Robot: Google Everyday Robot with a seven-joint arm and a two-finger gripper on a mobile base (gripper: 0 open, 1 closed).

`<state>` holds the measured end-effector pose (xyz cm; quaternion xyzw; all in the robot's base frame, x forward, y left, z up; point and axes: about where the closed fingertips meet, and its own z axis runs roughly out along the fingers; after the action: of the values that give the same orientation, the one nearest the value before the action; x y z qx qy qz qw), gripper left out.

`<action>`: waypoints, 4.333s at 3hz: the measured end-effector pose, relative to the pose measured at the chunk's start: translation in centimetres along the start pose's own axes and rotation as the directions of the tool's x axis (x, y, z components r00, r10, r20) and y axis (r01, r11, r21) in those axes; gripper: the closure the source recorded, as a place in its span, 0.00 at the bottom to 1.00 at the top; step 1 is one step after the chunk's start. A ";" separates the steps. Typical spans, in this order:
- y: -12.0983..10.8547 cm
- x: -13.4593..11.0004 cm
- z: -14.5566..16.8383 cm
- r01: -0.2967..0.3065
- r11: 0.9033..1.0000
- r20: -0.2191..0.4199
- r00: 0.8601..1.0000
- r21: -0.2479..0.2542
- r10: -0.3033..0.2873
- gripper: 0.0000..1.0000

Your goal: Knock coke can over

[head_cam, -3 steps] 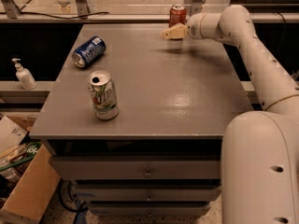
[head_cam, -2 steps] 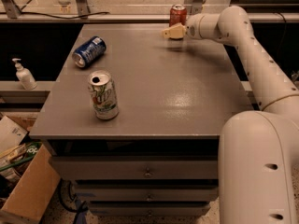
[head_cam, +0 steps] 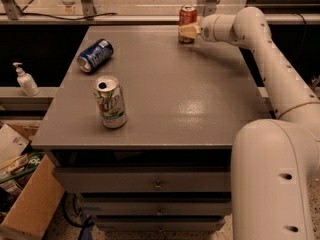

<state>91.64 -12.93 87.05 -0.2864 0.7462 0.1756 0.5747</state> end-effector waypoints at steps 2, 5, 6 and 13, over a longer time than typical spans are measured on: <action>-0.1 -1.5 -3.0 0.020 0.999 0.018 1.000 -0.028 -0.020 1.00; 6.5 -4.2 -12.7 0.125 0.937 -0.035 0.989 -0.327 -0.145 1.00; 9.8 -3.4 -14.3 0.210 0.869 -0.080 0.959 -0.448 -0.273 1.00; 9.8 4.3 -14.2 0.600 0.431 -0.183 0.430 -0.674 -0.884 0.57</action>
Offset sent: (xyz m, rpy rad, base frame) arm -0.0485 -0.0364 0.0513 0.0075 -0.0337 0.0811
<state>73.92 -14.74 86.20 -0.7748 0.5731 -0.0028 0.2668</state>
